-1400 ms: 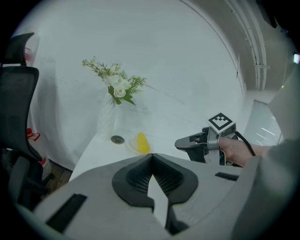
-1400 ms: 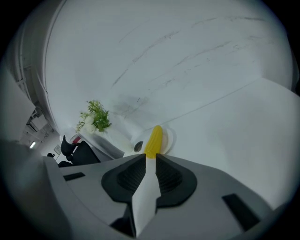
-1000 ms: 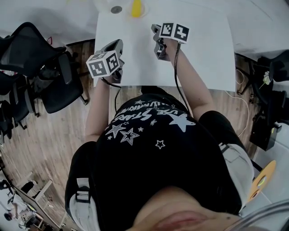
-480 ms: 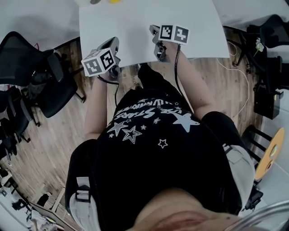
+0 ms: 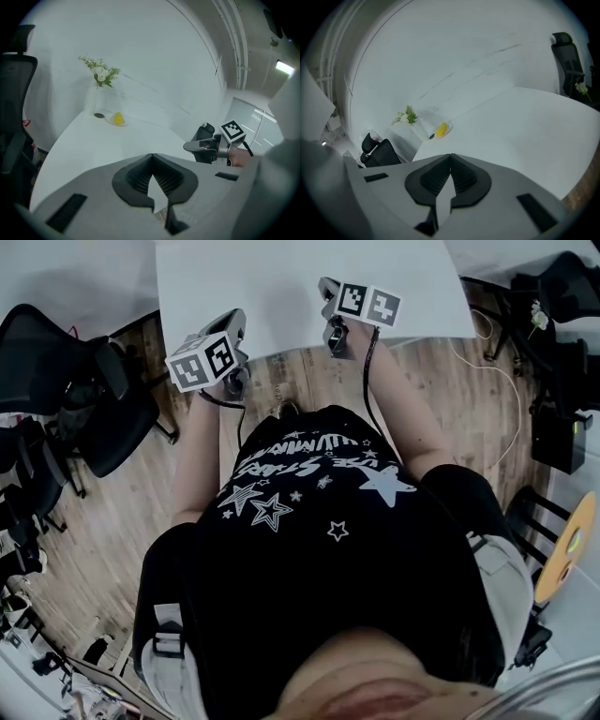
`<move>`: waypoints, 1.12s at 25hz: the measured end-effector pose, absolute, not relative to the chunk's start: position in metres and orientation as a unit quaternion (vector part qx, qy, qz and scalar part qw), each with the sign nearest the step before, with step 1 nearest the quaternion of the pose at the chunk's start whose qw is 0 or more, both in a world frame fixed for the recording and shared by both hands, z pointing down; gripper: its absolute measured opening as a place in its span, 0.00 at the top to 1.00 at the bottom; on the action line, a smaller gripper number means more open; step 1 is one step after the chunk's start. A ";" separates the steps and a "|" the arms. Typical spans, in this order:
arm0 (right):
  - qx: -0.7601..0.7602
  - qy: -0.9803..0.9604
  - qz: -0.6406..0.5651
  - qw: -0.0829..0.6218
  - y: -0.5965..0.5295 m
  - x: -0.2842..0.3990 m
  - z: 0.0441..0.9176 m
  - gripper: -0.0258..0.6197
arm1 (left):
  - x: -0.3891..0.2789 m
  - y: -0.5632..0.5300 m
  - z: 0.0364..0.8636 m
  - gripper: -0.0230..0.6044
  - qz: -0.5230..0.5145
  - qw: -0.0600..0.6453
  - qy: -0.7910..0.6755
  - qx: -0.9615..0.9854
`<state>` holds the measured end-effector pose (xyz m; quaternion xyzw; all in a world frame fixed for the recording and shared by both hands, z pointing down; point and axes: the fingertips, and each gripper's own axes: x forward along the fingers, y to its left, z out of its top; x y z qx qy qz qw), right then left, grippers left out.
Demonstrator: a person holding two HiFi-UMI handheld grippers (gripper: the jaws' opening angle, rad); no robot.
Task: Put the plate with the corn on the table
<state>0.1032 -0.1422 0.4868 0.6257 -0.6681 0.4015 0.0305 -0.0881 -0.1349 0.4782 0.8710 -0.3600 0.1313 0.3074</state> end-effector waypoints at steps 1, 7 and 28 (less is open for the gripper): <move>0.625 -0.670 0.400 0.032 -0.140 0.105 0.485 0.95 | -0.086 -0.133 0.476 0.96 0.132 0.307 -0.363 0.870; 0.617 -0.687 0.379 0.065 -0.117 0.113 0.482 0.95 | -0.073 -0.111 0.476 0.96 0.135 0.315 -0.370 0.863; 0.614 -0.713 0.305 0.146 0.020 0.147 0.478 0.95 | -0.022 0.021 0.465 0.96 0.143 0.301 -0.379 0.863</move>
